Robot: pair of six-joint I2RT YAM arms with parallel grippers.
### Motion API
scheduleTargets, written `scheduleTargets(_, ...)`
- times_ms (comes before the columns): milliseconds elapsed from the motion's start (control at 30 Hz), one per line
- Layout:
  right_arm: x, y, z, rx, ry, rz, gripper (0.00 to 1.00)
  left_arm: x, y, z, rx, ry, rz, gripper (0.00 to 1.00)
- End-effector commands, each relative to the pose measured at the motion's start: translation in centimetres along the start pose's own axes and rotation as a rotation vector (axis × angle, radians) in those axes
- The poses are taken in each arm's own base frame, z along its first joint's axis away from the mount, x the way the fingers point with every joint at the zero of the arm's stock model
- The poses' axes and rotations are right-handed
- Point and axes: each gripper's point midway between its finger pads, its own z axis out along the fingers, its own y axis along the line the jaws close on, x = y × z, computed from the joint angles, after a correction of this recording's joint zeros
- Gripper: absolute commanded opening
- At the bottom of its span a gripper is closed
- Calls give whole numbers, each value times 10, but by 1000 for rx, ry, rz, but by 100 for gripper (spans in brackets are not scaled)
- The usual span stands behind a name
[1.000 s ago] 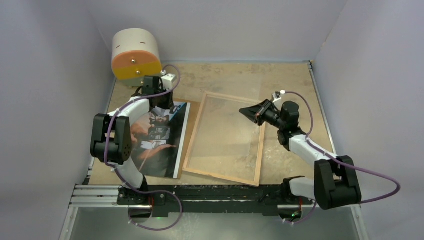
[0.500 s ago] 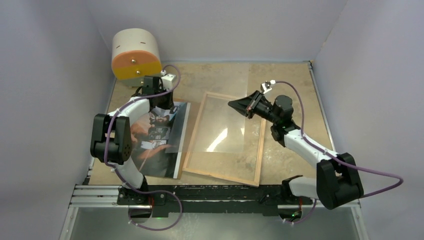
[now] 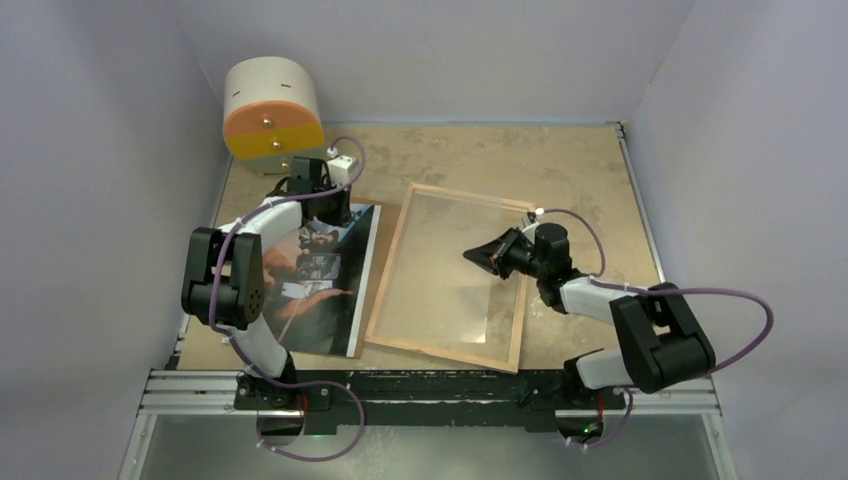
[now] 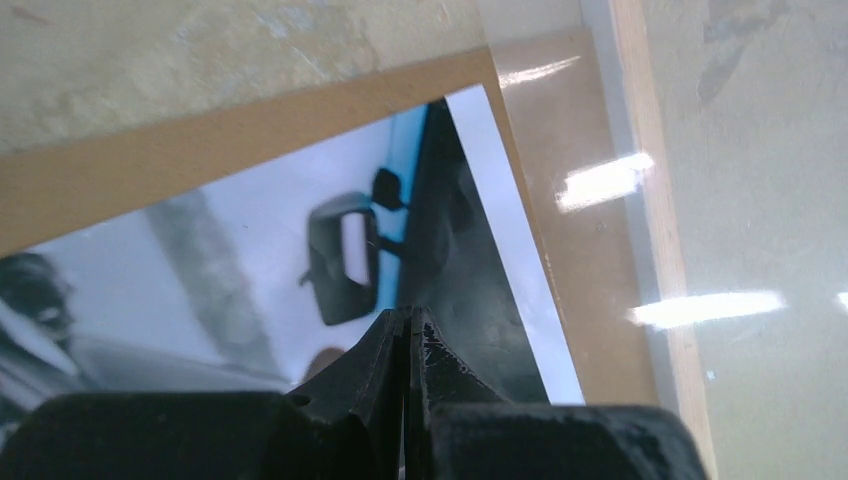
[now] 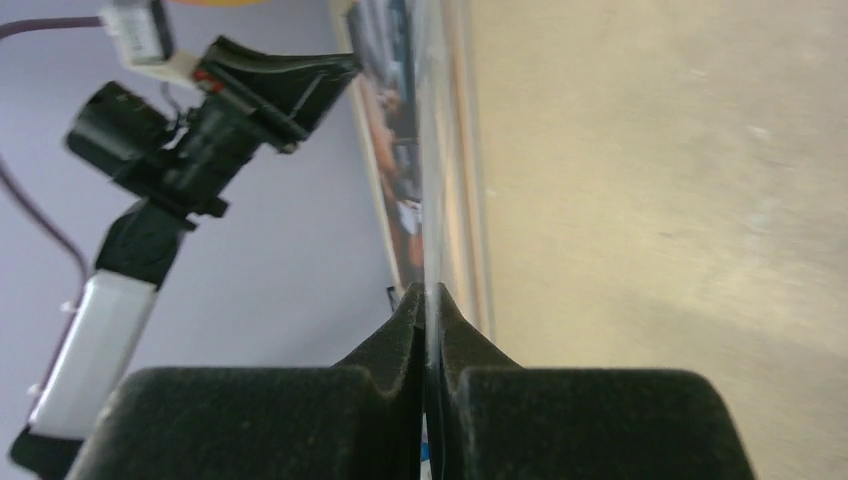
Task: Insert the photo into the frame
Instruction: Place the photo frame item in the photo frame.
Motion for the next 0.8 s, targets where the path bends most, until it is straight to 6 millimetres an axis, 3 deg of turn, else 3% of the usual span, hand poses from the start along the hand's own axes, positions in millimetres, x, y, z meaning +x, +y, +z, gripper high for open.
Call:
scheduleTargets(0, -3, -24, 1, 28, -32, -27, 0, 6, -25, 1, 60, 4, 62, 0)
scheduleTargets(233, -8, -51, -6, 75, -47, -6, 0, 17, -56, 10, 97, 35, 132, 0)
scheduleTargets(767, -21, -66, -15, 97, -24, -45, 0, 26, -68, 23, 118, 67, 154, 0)
